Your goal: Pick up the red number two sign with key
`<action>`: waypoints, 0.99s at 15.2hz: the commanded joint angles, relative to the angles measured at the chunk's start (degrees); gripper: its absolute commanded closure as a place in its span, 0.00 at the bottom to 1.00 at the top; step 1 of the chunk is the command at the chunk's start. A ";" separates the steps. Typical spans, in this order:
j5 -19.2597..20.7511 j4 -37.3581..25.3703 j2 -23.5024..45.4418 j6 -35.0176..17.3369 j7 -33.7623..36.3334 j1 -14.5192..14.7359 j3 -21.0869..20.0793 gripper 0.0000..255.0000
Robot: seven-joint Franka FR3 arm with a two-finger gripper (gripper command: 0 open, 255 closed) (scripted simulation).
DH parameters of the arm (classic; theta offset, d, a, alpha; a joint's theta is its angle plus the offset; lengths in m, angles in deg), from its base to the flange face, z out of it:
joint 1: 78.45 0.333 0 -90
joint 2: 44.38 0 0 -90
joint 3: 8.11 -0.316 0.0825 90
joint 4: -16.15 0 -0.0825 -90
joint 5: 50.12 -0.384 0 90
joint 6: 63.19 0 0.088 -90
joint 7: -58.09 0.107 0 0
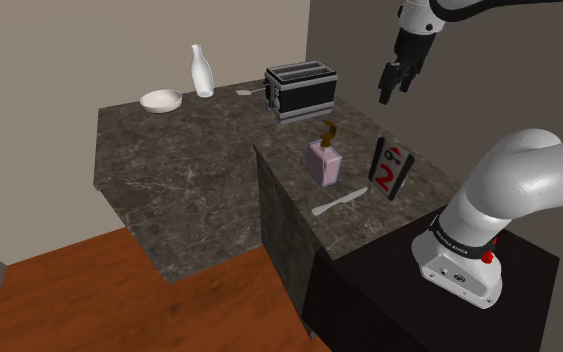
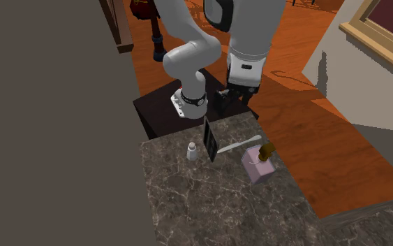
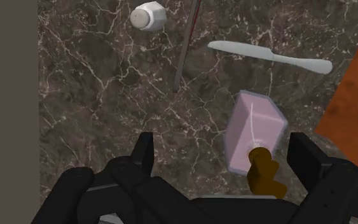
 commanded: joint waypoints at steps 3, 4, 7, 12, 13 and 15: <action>0.49 6.16 -0.14 -3.66 2.36 -2.61 1.68 0.00; 0.63 7.75 -0.15 -4.65 2.95 -3.29 2.08 0.00; 1.11 12.44 0.07 -7.76 4.66 -5.41 3.33 0.00; 1.89 17.68 1.51 -12.82 6.17 -7.56 4.70 0.00; 2.01 18.24 1.98 -13.85 6.19 -7.61 4.81 0.00; 2.28 19.33 3.02 -15.96 6.23 -7.70 5.05 0.00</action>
